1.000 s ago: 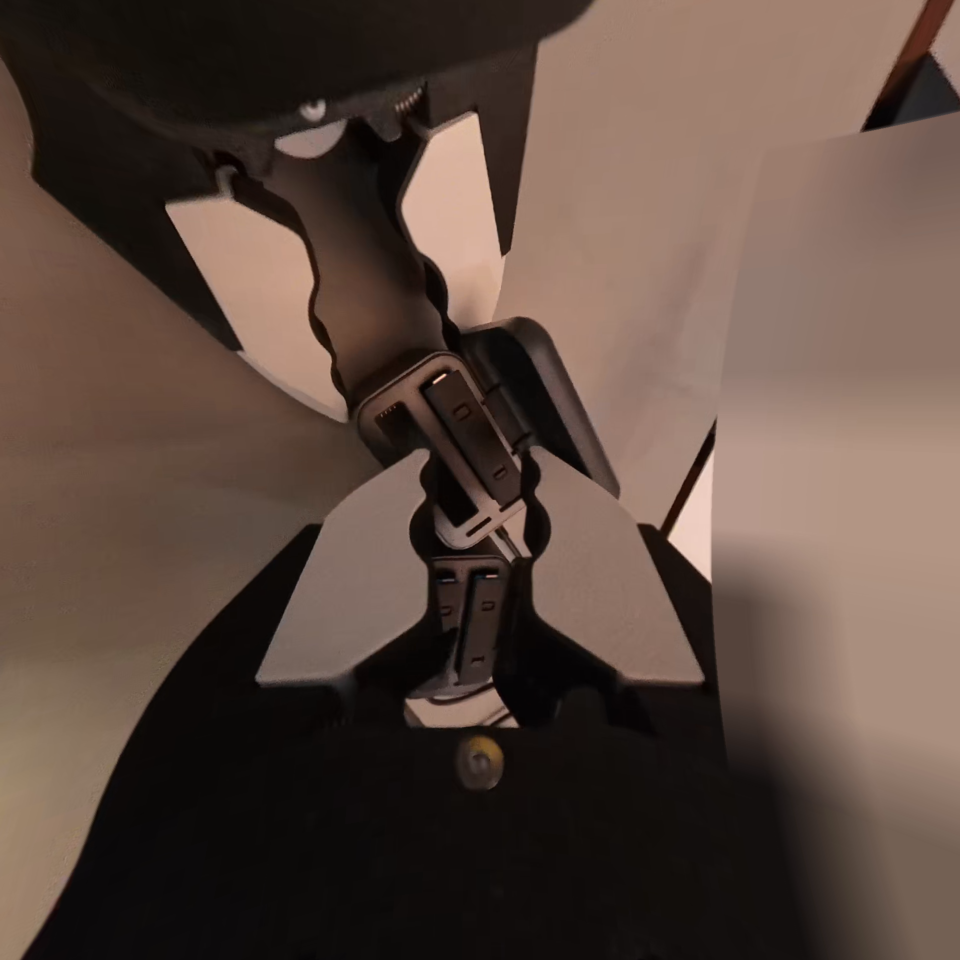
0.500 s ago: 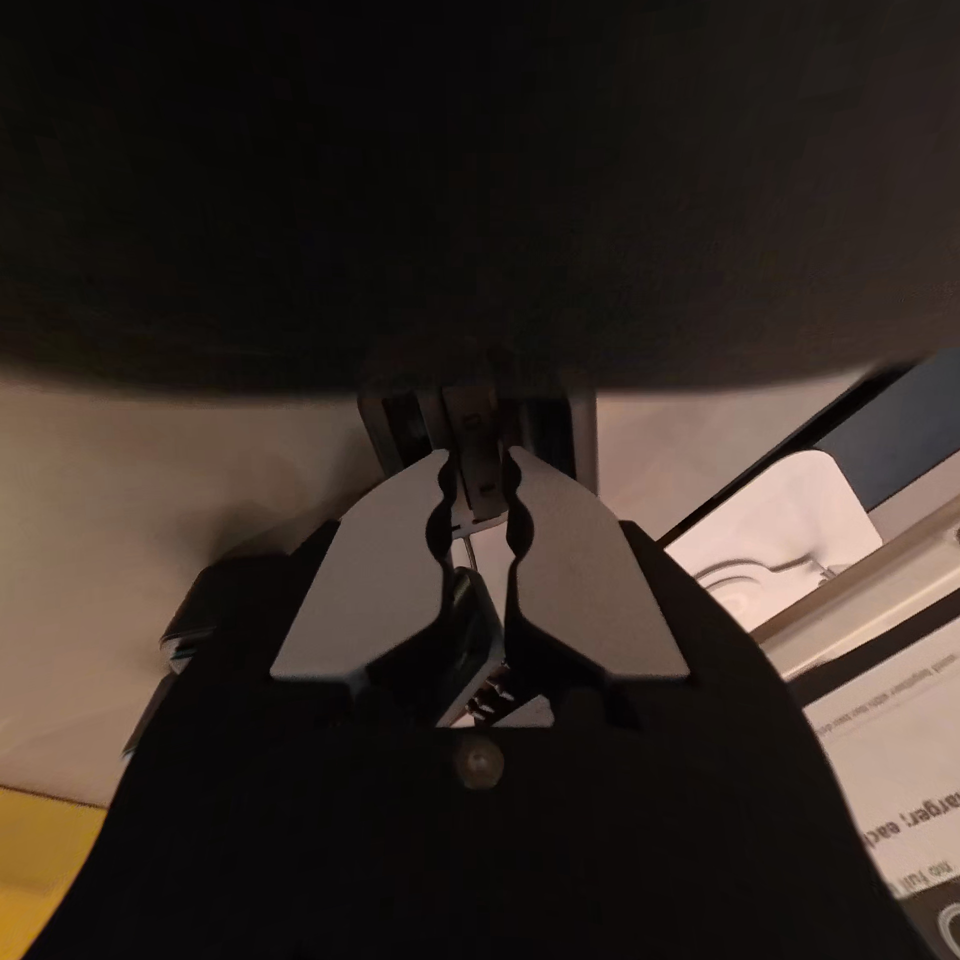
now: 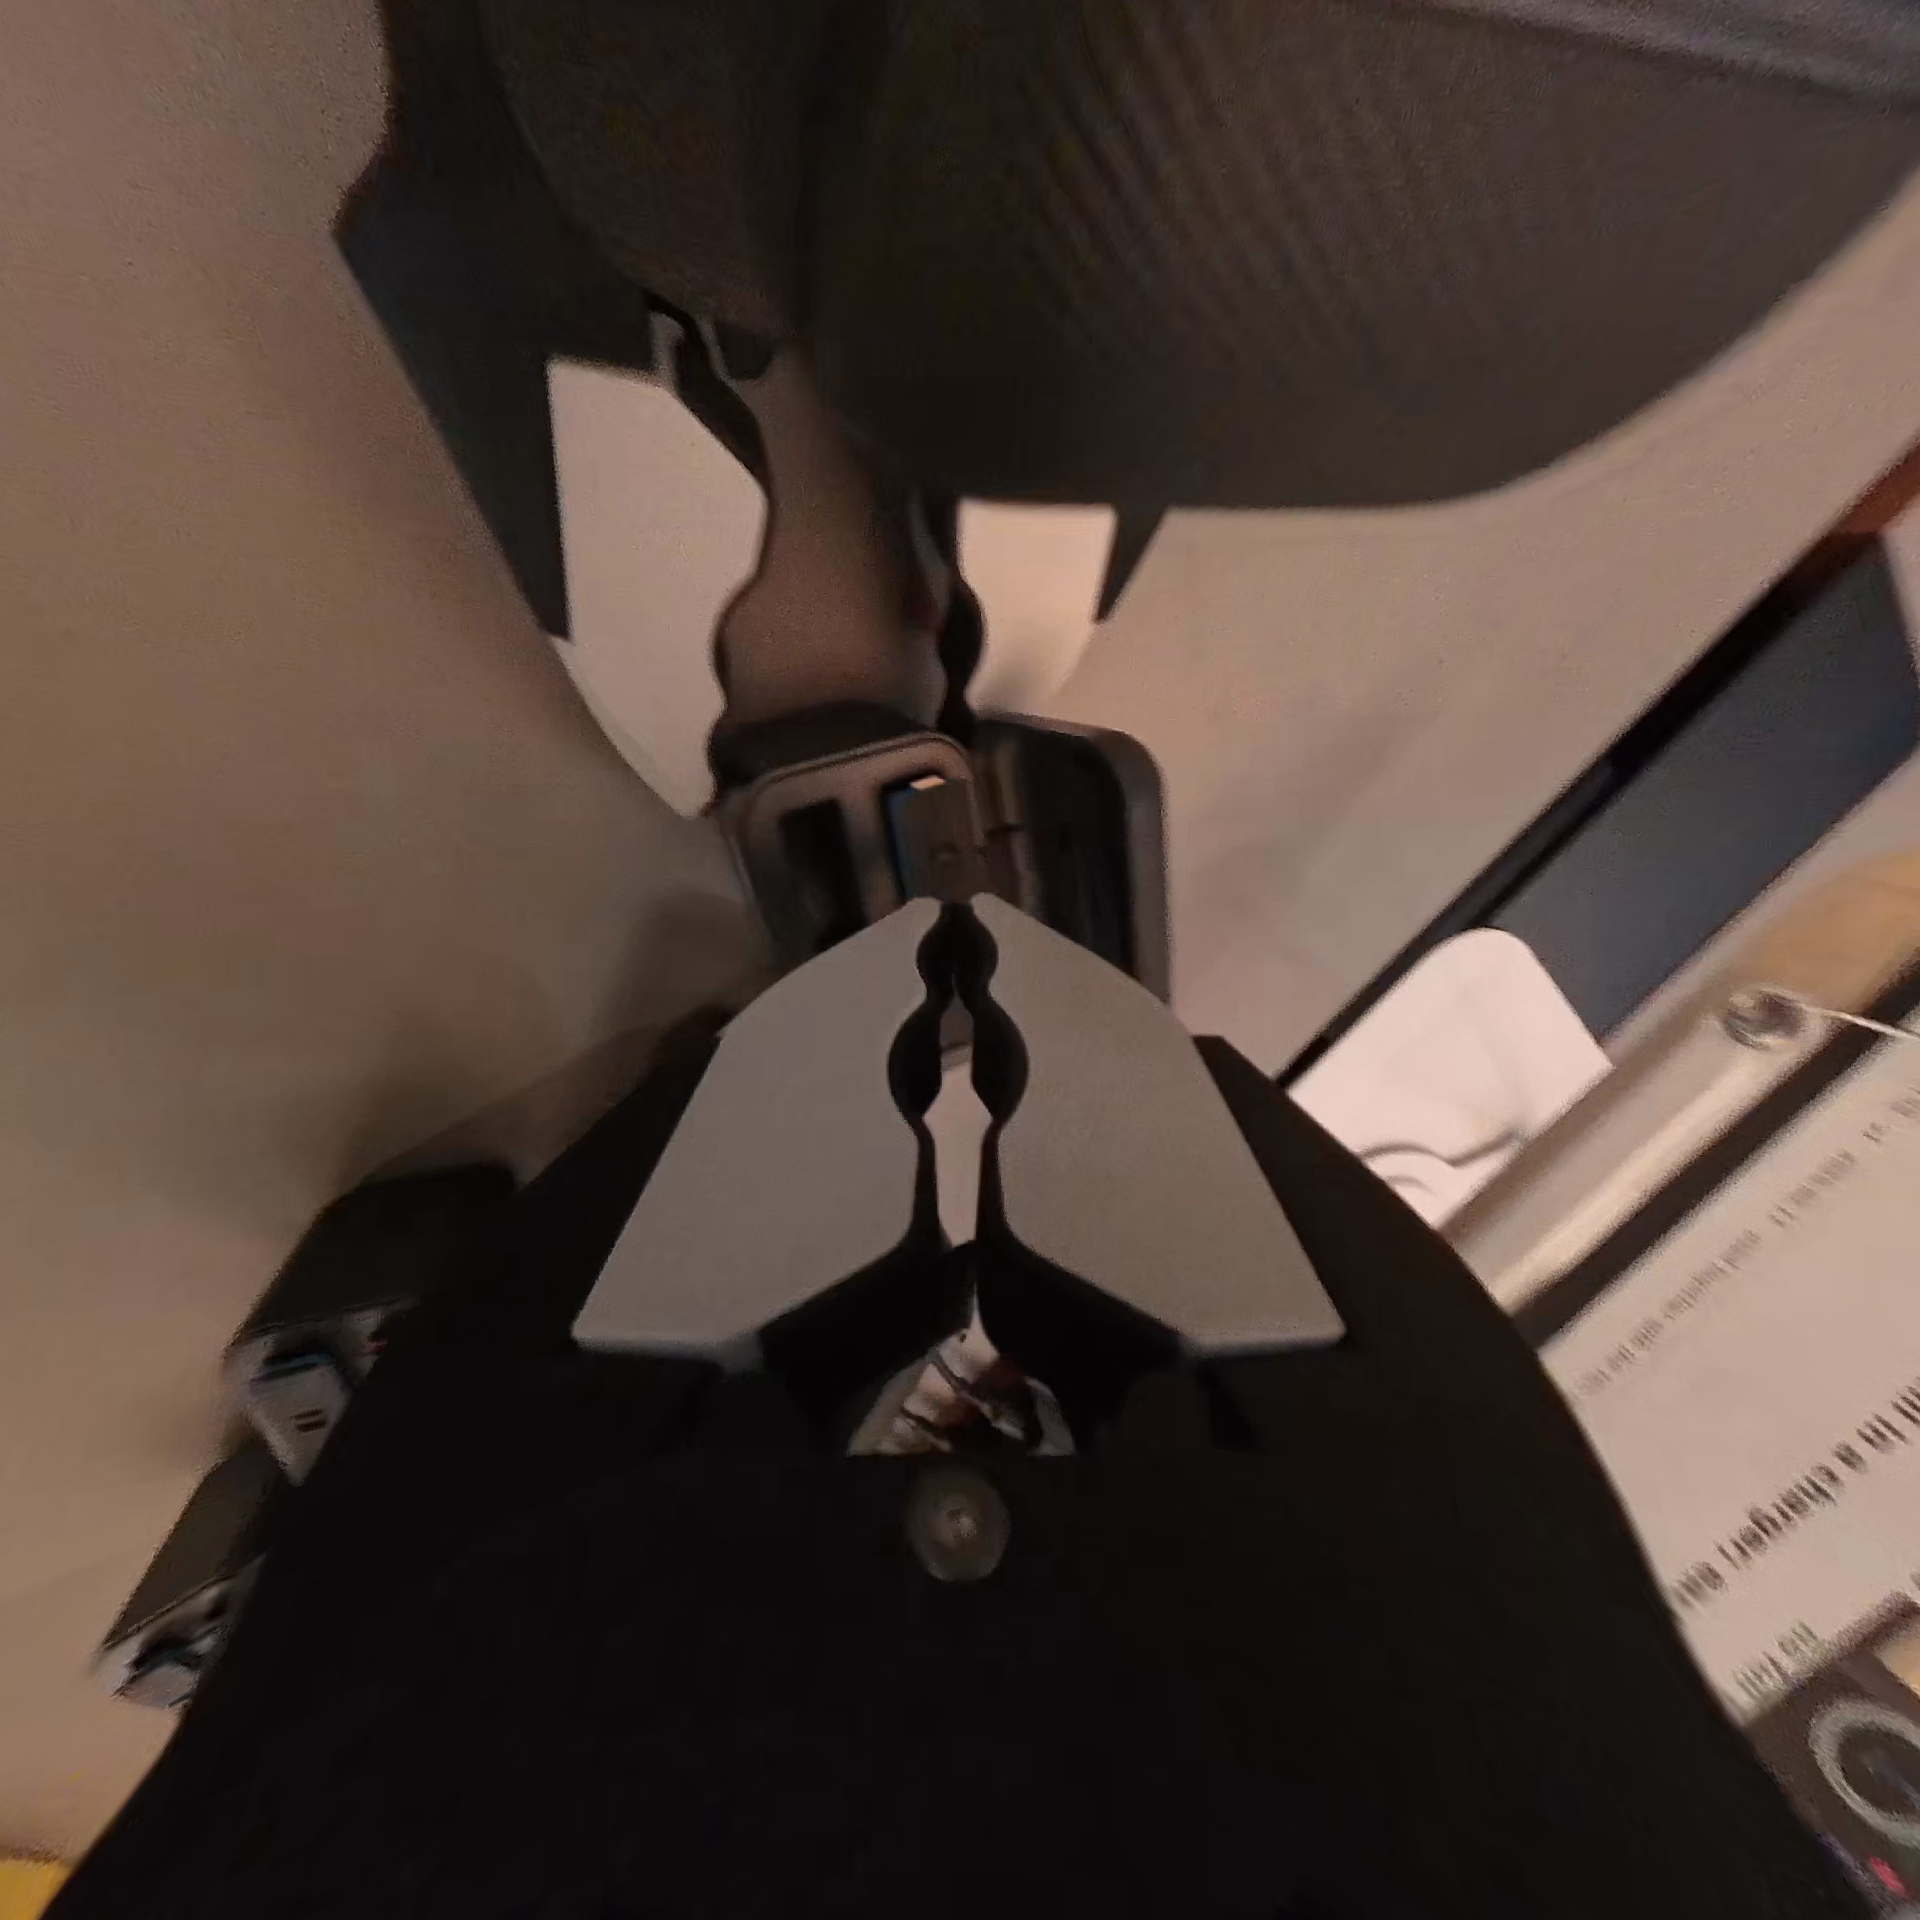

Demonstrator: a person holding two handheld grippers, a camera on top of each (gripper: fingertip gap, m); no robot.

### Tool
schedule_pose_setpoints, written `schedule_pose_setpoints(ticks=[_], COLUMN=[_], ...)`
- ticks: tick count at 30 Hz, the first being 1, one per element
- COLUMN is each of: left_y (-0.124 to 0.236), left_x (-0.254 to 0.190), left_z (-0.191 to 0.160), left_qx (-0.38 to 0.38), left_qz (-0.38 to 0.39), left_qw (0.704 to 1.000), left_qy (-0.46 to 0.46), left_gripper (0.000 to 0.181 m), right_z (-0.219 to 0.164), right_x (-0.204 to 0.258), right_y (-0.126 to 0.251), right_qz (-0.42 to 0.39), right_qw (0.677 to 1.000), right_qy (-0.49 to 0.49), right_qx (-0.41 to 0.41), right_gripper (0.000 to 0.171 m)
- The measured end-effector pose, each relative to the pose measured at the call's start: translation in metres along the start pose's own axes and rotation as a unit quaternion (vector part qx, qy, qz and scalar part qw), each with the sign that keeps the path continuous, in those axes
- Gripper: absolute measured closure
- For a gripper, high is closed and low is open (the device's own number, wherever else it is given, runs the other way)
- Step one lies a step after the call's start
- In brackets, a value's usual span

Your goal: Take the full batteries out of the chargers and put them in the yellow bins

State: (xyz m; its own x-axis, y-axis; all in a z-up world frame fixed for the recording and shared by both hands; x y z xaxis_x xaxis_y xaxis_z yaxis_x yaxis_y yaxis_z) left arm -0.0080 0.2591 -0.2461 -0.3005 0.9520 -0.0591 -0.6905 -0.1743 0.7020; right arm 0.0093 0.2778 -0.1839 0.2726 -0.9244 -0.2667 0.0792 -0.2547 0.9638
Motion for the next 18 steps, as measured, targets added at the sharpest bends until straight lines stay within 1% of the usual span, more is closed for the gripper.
schedule_pose_setpoints(ticks=[3,5,10,12,18], left_y=[-0.002,-0.001,-0.001,-0.002,-0.003], left_x=[-0.007,-0.009,-0.013,-0.015,-0.021], left_z=[-0.001,0.000,0.000,0.000,-0.001], left_qx=[0.006,0.000,-0.002,0.001,0.006], left_qz=[0.006,0.005,-0.015,-0.020,-0.042], left_qw=[0.999,0.999,0.997,0.996,0.994], left_qy=[-0.036,-0.051,-0.077,-0.082,-0.098], left_gripper=[0.127,0.127,0.129,0.129,0.130], right_z=[0.001,-0.002,-0.010,-0.012,-0.016], right_x=[-0.001,0.003,0.023,0.024,0.030], right_y=[0.009,0.011,0.005,0.000,-0.011], right_qz=[-0.007,-0.008,0.007,0.003,0.034], right_qw=[1.000,1.000,1.000,1.000,0.999], right_qy=[-0.015,-0.016,-0.007,-0.003,0.015], right_qx=[-0.024,-0.013,0.016,0.022,0.031], right_gripper=[0.171,0.171,0.154,0.152,0.153])
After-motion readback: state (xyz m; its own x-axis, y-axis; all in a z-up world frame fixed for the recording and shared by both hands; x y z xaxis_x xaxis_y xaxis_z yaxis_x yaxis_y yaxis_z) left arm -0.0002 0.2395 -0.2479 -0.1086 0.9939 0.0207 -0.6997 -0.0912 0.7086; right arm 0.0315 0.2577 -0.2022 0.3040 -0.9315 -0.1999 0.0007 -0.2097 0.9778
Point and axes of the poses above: each gripper's, where its closed fingertips meet, y back along the fingers, z out of its top, x = y × z across the jaws, the point moved 2 cm from there along y, back along the fingers, and after that the axes turned 9 degrees about x, right-handed, at the moved point
